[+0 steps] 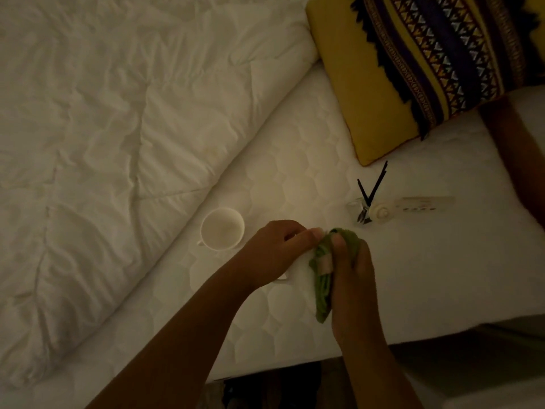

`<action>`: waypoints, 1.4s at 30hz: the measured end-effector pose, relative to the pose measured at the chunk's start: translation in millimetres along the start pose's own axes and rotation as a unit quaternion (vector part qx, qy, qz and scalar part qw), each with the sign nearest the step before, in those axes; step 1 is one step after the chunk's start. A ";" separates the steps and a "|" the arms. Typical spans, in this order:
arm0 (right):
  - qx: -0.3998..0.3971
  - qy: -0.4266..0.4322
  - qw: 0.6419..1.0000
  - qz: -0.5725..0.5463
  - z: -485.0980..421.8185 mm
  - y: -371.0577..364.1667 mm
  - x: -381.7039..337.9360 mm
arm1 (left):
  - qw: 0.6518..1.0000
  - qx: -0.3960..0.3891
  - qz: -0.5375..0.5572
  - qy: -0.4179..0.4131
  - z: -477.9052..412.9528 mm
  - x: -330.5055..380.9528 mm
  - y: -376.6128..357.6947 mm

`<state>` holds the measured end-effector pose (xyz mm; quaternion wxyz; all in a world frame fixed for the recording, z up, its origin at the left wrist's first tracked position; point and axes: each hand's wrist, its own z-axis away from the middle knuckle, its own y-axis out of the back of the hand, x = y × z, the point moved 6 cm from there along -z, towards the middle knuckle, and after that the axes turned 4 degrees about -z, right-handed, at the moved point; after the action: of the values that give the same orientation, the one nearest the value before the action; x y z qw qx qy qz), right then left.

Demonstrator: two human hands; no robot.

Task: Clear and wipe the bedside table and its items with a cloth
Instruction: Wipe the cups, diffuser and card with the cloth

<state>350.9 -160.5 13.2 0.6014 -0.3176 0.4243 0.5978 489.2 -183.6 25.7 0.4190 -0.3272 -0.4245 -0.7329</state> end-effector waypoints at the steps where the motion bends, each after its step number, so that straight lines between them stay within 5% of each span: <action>1: 0.008 0.054 0.998 0.042 4.4 -0.5 -7.7 | 1.000 0.007 -0.009 0.003 -2.2 -2.3 -2.3; 8: -0.022 0.153 0.974 0.167 13.8 -4.7 -1.0 | 0.995 0.006 -0.084 0.051 -26.8 -19.5 -1.5; 21: -0.070 -0.024 0.979 0.192 32.8 6.7 80.5 | 0.938 0.085 -0.337 0.000 -79.1 -24.7 43.2; 29: -0.097 -0.026 0.971 0.219 23.1 12.3 80.7 | 0.907 0.070 -0.416 -0.015 -72.6 -47.7 14.8; 34: -0.071 -0.034 0.981 0.177 11.1 27.4 70.3 | 0.891 0.025 -0.451 0.045 -71.7 -45.4 13.5; 38: -0.049 -0.039 0.985 0.159 0.8 45.6 62.2 | 0.890 0.088 -0.442 -0.065 -79.2 -2.2 -8.8; 42: -0.027 -0.050 0.986 0.155 -5.1 70.0 60.5 | 0.932 0.064 -0.334 -0.125 -101.5 22.2 -56.7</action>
<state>276.5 -132.0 -34.2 0.5130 -0.2344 0.4214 0.7101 416.4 -265.7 -18.6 0.1131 -0.2279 -0.6047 -0.7547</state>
